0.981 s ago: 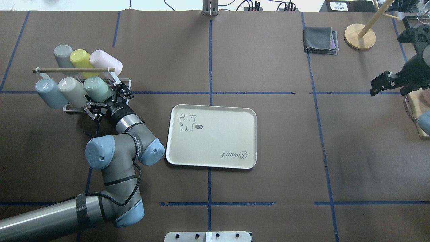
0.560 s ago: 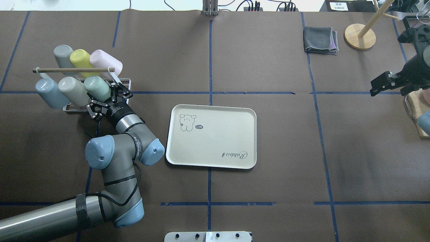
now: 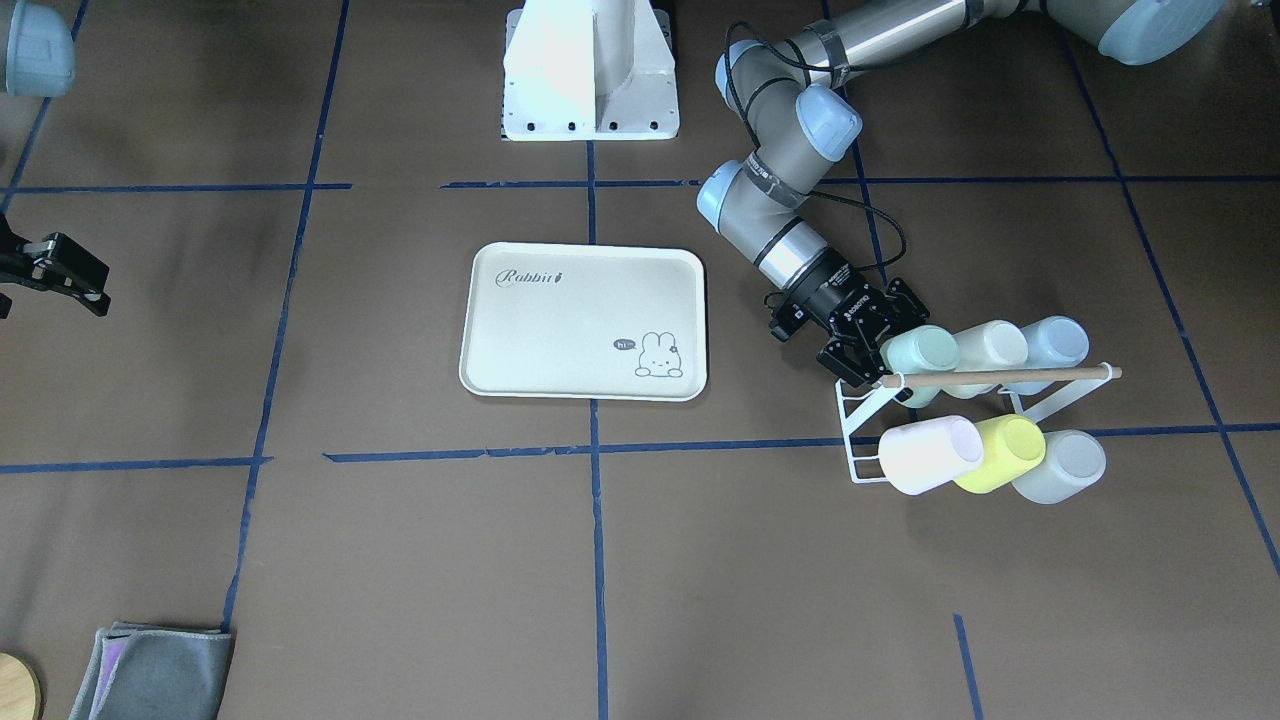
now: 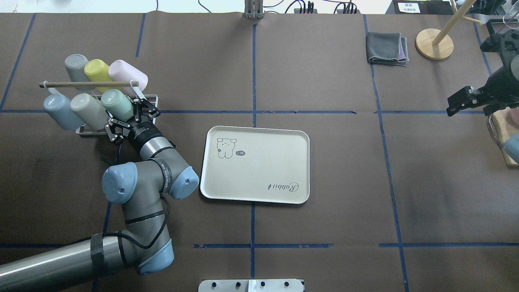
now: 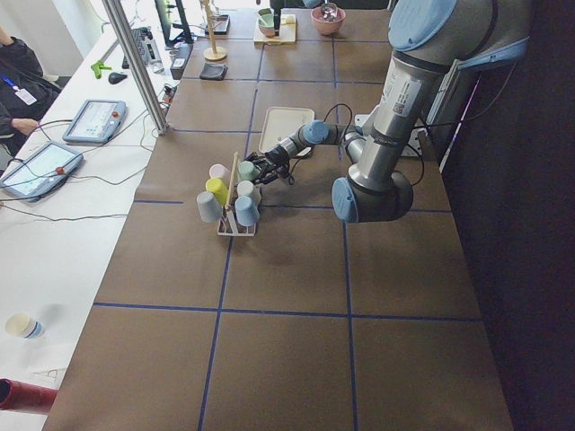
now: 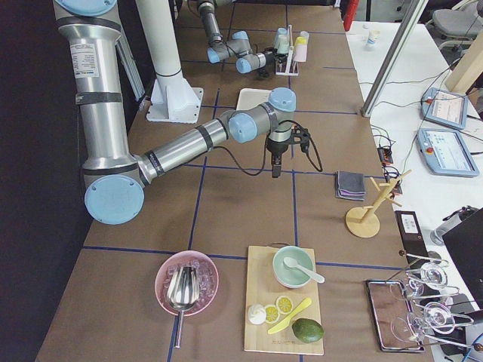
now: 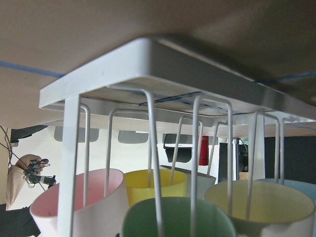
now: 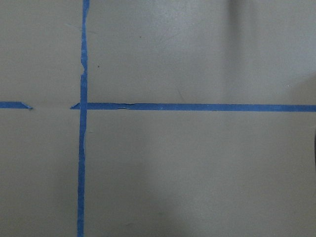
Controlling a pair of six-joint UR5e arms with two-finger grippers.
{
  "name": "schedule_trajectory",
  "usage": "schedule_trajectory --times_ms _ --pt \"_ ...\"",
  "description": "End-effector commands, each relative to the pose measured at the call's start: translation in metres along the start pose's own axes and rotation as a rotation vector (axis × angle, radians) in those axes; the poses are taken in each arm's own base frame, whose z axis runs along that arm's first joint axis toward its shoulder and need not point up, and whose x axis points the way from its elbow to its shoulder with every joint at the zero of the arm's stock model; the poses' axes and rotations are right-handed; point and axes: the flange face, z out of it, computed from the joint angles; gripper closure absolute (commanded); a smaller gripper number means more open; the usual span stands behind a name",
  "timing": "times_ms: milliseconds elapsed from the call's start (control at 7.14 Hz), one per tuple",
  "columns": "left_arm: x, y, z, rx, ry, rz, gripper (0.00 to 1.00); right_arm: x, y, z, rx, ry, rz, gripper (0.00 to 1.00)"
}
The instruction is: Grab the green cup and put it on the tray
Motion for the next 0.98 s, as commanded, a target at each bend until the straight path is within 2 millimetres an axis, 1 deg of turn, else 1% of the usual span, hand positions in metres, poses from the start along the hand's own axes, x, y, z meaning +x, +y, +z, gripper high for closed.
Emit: schedule_trajectory --times_ms 0,140,280,420,840 --pt "-0.002 0.015 -0.004 0.009 -0.009 0.004 0.51 0.000 0.000 0.000 0.000 -0.001 0.002 0.00" --pt "-0.002 0.018 -0.005 0.006 -0.006 0.011 0.51 0.000 0.000 0.000 0.000 0.001 0.002 0.00" --pt "-0.002 0.027 -0.009 0.003 -0.004 0.016 0.51 0.000 0.000 0.000 0.000 0.001 0.002 0.00" --pt "-0.002 0.043 -0.016 0.002 -0.003 0.019 0.50 0.000 0.000 0.000 0.000 0.001 0.003 0.00" --pt "0.000 0.052 -0.017 -0.002 -0.007 0.014 0.49 0.000 0.000 0.000 0.000 0.001 0.003 0.00"
